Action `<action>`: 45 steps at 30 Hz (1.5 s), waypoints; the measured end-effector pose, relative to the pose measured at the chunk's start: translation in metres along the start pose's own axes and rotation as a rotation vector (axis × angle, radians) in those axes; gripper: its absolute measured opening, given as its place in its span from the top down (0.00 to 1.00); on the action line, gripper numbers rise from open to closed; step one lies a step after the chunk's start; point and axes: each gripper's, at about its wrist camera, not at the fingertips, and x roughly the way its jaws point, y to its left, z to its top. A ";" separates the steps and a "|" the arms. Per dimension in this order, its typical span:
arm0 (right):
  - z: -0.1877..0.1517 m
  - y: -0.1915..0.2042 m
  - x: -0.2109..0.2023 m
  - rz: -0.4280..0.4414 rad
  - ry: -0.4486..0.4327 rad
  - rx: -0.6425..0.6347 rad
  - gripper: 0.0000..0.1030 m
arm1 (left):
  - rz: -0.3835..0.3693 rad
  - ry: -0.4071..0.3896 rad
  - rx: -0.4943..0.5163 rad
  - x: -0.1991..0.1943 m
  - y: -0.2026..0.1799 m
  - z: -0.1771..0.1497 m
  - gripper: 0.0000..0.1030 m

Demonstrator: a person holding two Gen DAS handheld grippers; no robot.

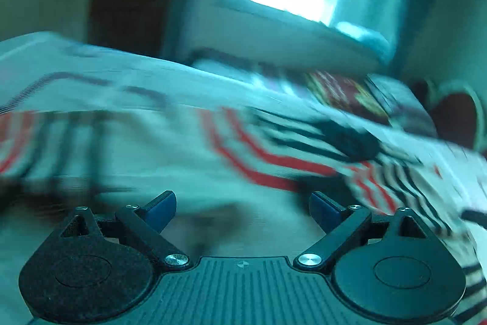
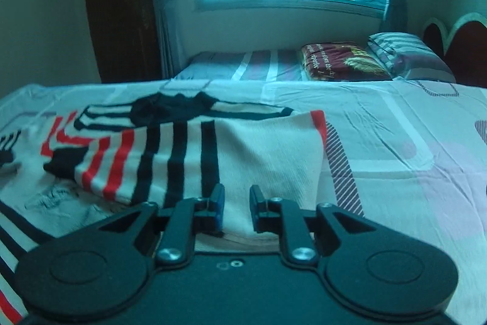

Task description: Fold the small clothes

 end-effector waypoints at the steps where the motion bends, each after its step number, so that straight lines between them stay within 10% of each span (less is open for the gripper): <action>1: 0.000 0.001 -0.002 -0.016 -0.010 0.024 0.73 | 0.036 -0.012 -0.036 -0.008 0.024 0.000 0.09; 6: -0.005 0.005 0.003 -0.054 0.031 0.171 0.65 | 0.115 -0.039 -0.386 -0.033 0.149 -0.001 0.22; 10: -0.010 0.018 0.003 -0.045 0.048 0.251 0.65 | 0.041 -0.067 -0.666 -0.030 0.223 -0.010 0.35; 18: -0.004 0.048 -0.004 -0.033 0.034 0.313 0.65 | 0.036 -0.143 -0.799 0.004 0.262 -0.003 0.55; 21: -0.004 0.052 -0.007 -0.027 0.019 0.330 0.65 | 0.077 -0.132 -0.719 0.011 0.262 0.012 0.57; 24: -0.005 0.050 -0.008 -0.024 0.015 0.340 0.65 | 0.058 -0.111 -0.522 0.016 0.238 0.039 0.95; 31: -0.010 0.033 -0.007 -0.024 0.011 0.398 0.65 | -0.193 -0.078 -0.043 0.039 0.056 0.084 0.95; 40: 0.006 0.002 -0.012 0.043 -0.029 0.523 0.64 | -0.360 0.224 0.258 0.122 -0.165 0.008 0.94; 41: 0.008 0.003 -0.010 0.061 -0.026 0.523 0.63 | -0.320 0.187 0.330 0.119 -0.182 -0.002 0.88; 44: 0.010 0.008 -0.006 0.116 -0.017 0.511 0.57 | -0.375 0.130 0.380 0.102 -0.197 0.000 0.23; 45: 0.010 0.010 -0.004 0.135 -0.014 0.509 0.54 | -0.385 0.105 0.374 0.091 -0.196 0.002 0.23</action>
